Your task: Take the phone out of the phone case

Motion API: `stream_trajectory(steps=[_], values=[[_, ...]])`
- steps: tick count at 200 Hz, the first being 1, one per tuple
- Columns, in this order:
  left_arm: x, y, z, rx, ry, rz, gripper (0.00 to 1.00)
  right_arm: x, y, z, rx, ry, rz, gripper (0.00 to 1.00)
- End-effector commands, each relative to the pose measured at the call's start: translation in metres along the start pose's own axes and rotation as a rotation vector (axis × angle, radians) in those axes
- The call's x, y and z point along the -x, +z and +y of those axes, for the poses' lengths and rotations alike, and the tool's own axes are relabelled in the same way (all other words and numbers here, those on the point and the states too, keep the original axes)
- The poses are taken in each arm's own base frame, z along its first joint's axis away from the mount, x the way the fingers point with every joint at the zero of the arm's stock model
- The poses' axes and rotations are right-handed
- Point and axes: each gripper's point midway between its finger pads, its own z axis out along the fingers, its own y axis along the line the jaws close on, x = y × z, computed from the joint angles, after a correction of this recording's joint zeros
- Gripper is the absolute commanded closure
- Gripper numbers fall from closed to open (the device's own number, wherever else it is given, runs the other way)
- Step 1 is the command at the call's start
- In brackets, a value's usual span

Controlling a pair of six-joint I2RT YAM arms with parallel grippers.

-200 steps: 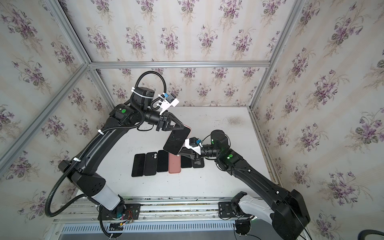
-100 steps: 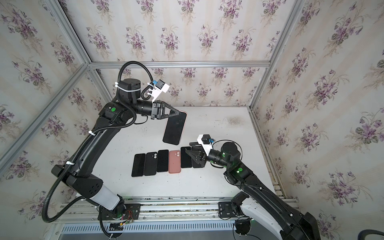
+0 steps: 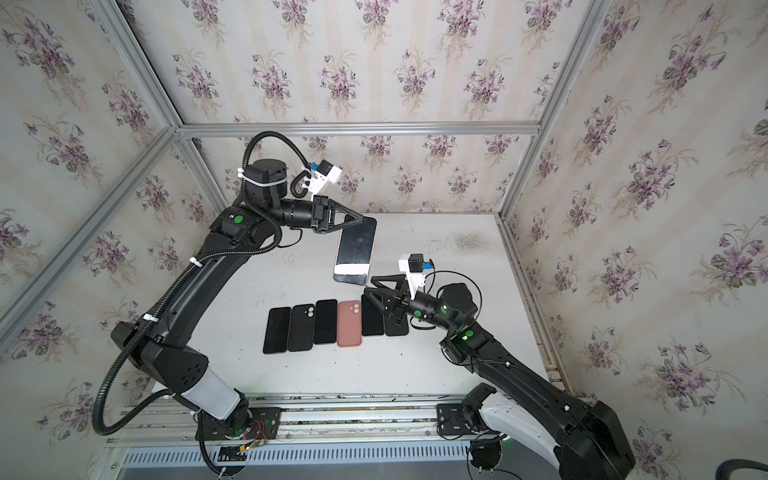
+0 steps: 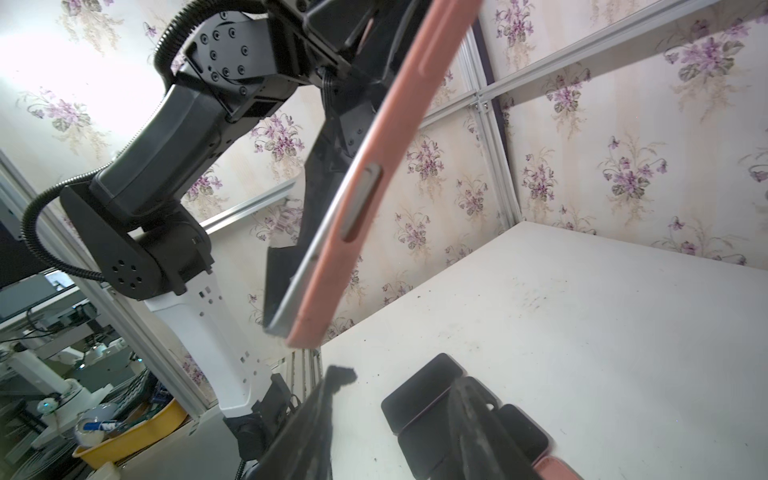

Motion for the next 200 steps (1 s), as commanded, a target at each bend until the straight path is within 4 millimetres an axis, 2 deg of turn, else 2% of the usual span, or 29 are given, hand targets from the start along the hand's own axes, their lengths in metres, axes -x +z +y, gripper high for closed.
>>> stream_trajectory(steps=[1,105,200], values=[[0.005,-0.001,-0.007,-0.021,0.019,-0.022,1.00,0.019,0.003,0.018,0.069,-0.027,-0.060,0.49],[-0.003,-0.002,-0.007,-0.035,0.021,-0.021,1.00,0.026,0.010,0.011,0.047,-0.016,-0.106,0.48],[-0.013,-0.002,-0.017,-0.088,0.041,0.006,1.00,0.028,0.008,-0.002,-0.025,-0.026,-0.149,0.47]])
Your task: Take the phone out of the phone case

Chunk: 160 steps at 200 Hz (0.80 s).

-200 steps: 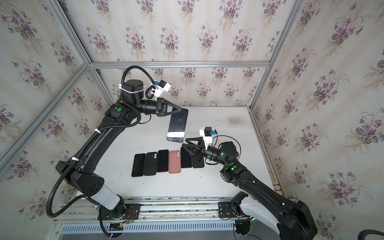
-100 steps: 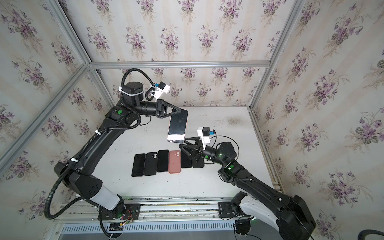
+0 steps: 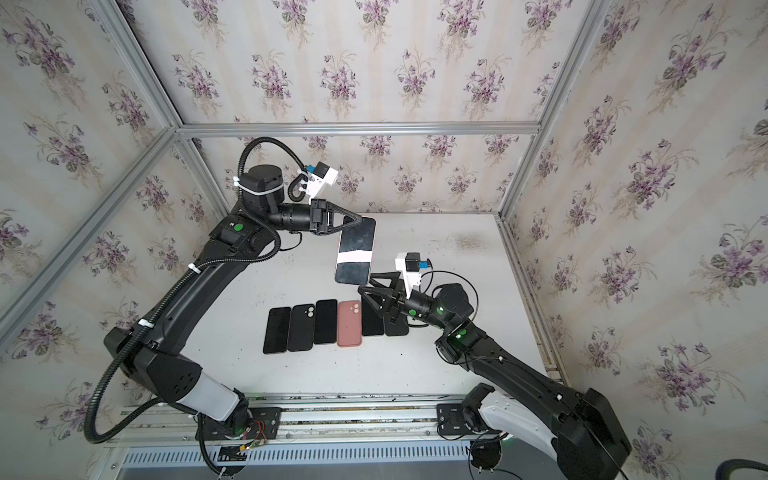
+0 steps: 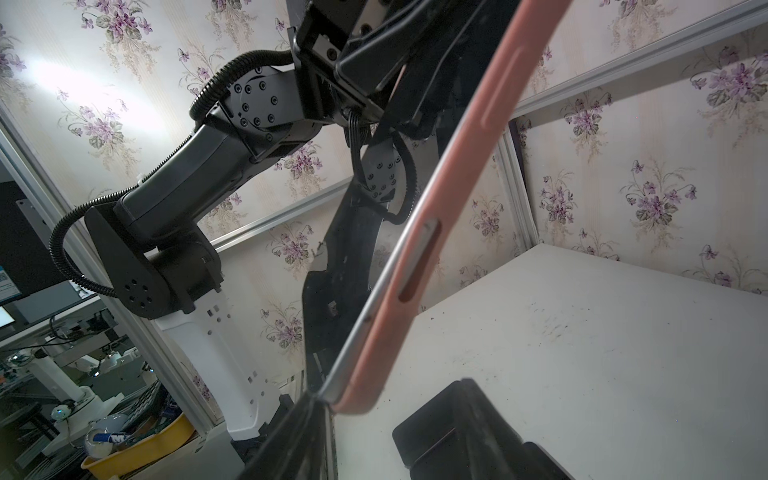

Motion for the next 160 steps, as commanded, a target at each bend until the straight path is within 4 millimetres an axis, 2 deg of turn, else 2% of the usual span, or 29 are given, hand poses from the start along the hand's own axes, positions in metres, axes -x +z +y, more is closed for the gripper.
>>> stream_trajectory(steps=[1,52,137,143,160], values=[[-0.008,0.000,-0.016,-0.070,0.000,0.042,1.00,0.022,-0.001,-0.004,-0.040,-0.033,-0.104,0.47],[-0.014,-0.002,-0.021,-0.094,0.013,0.055,1.00,0.025,-0.002,-0.008,-0.053,-0.017,-0.131,0.46],[-0.012,-0.003,-0.032,-0.135,0.029,0.059,1.00,0.027,-0.009,-0.022,-0.090,0.004,-0.159,0.44],[-0.013,-0.003,-0.031,-0.136,0.027,0.060,1.00,0.033,-0.010,-0.018,-0.075,-0.008,-0.183,0.44],[-0.013,-0.003,-0.029,-0.132,0.024,0.057,1.00,0.033,-0.009,-0.017,-0.066,-0.004,-0.182,0.44]])
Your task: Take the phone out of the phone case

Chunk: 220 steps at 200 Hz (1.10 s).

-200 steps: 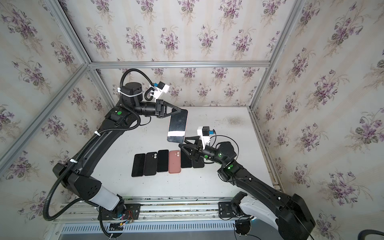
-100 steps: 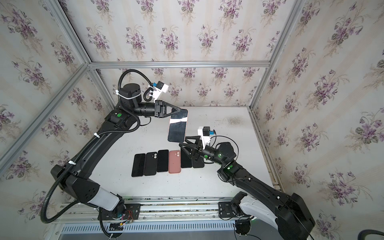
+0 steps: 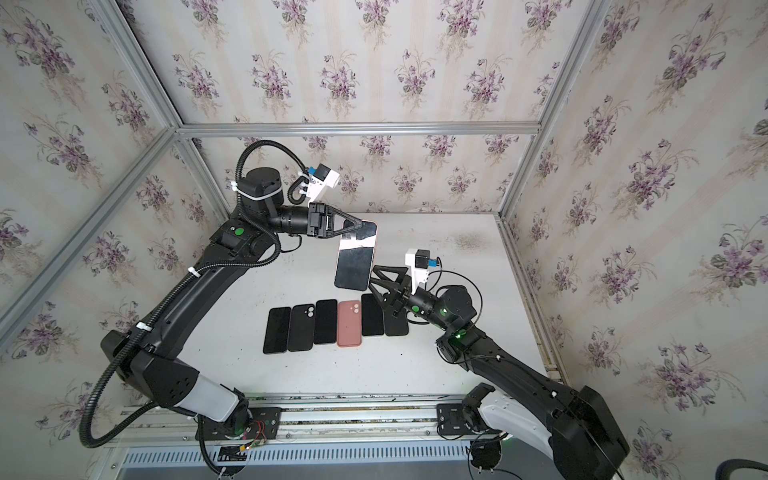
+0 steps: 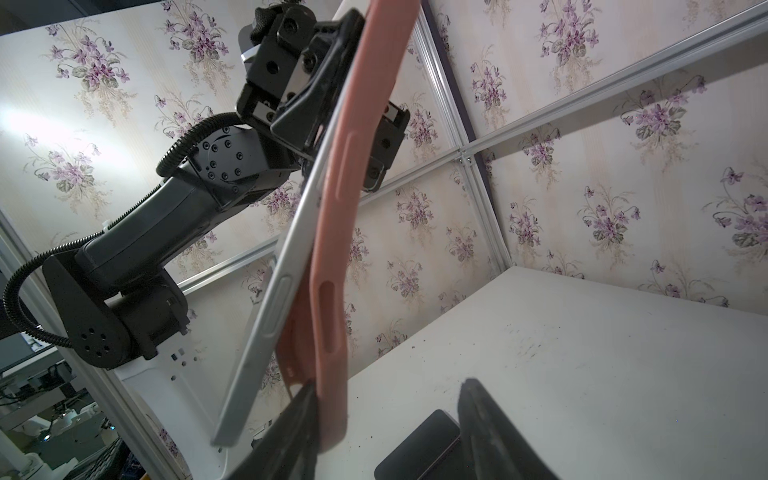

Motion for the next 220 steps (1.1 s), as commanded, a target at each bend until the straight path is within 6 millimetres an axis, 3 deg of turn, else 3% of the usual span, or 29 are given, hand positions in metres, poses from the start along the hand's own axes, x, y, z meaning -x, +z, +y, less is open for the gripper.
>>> stream_trajectory(steps=[1,26,89,114,147,170,201,220], values=[[-0.004,-0.001,-0.013,-0.056,-0.007,0.029,1.00,0.018,0.000,0.003,0.005,-0.011,-0.078,0.44],[-0.001,0.000,-0.010,-0.045,-0.013,0.018,1.00,0.016,0.002,0.006,0.035,0.021,-0.067,0.45],[0.004,0.004,0.003,-0.021,0.000,-0.010,1.00,-0.001,0.002,0.014,0.099,0.104,0.009,0.58],[0.003,0.006,0.008,-0.018,0.004,-0.018,1.00,-0.003,-0.001,0.013,0.087,0.108,0.011,0.70],[-0.002,0.010,0.032,0.021,-0.026,-0.041,0.97,-0.010,-0.003,0.008,0.055,0.127,0.045,0.90],[-0.009,0.012,0.057,0.066,-0.059,-0.067,0.88,-0.016,-0.007,0.000,-0.003,0.150,0.061,1.00],[-0.020,0.017,0.087,0.097,-0.110,-0.111,0.80,-0.022,-0.014,-0.007,-0.061,0.175,0.084,1.00],[-0.028,0.021,0.105,0.103,-0.153,-0.139,0.56,-0.026,-0.019,-0.011,-0.094,0.196,0.094,1.00]])
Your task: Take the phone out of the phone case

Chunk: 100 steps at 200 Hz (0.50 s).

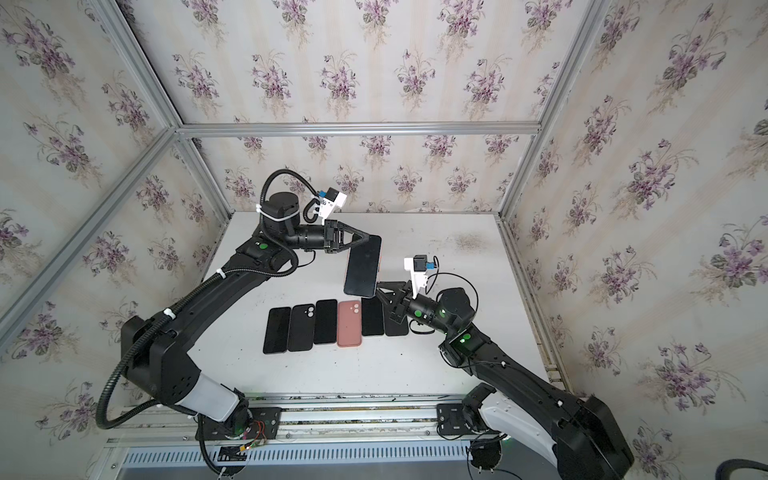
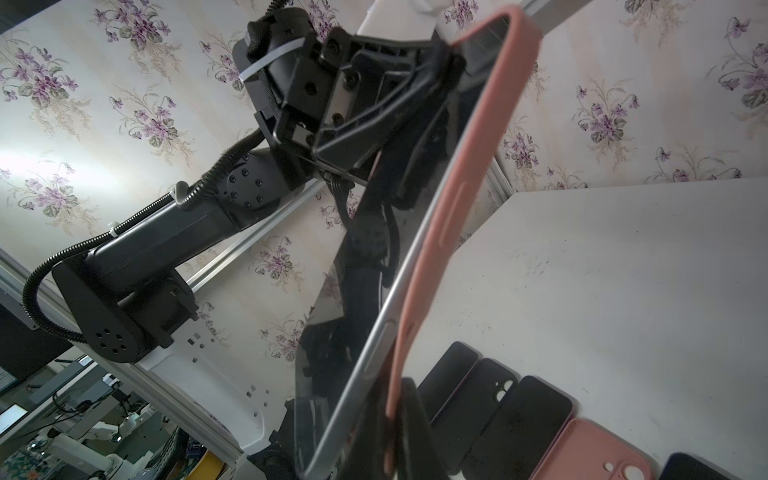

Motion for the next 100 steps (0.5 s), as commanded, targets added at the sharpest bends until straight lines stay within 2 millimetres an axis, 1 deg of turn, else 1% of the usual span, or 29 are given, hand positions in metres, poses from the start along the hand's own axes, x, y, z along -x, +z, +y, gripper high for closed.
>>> stream_trajectory(steps=[1,8,15,20,30,50,71,100], values=[[0.009,0.005,0.006,-0.017,0.000,-0.074,0.56,0.009,-0.004,-0.001,-0.028,0.001,-0.042,1.00],[0.007,0.007,0.013,-0.005,-0.011,-0.078,0.52,0.007,-0.006,-0.004,-0.047,0.013,-0.036,1.00],[0.004,0.009,0.019,0.008,-0.016,-0.080,0.46,0.004,-0.007,-0.007,-0.064,0.027,-0.028,1.00],[0.001,0.011,0.024,0.020,-0.020,-0.083,0.40,0.003,-0.008,-0.009,-0.075,0.034,-0.026,1.00],[-0.003,0.015,0.034,0.043,-0.035,-0.083,0.36,0.000,-0.010,-0.012,-0.093,0.050,-0.019,1.00],[-0.010,0.020,0.050,0.077,-0.064,-0.085,0.24,-0.005,-0.013,-0.020,-0.131,0.080,0.000,1.00],[-0.014,0.024,0.058,0.104,-0.069,-0.087,0.17,-0.012,-0.016,-0.033,-0.198,0.127,0.038,1.00],[-0.018,0.022,0.069,0.186,-0.045,-0.084,0.08,-0.020,-0.020,-0.045,-0.253,0.197,0.072,1.00]])
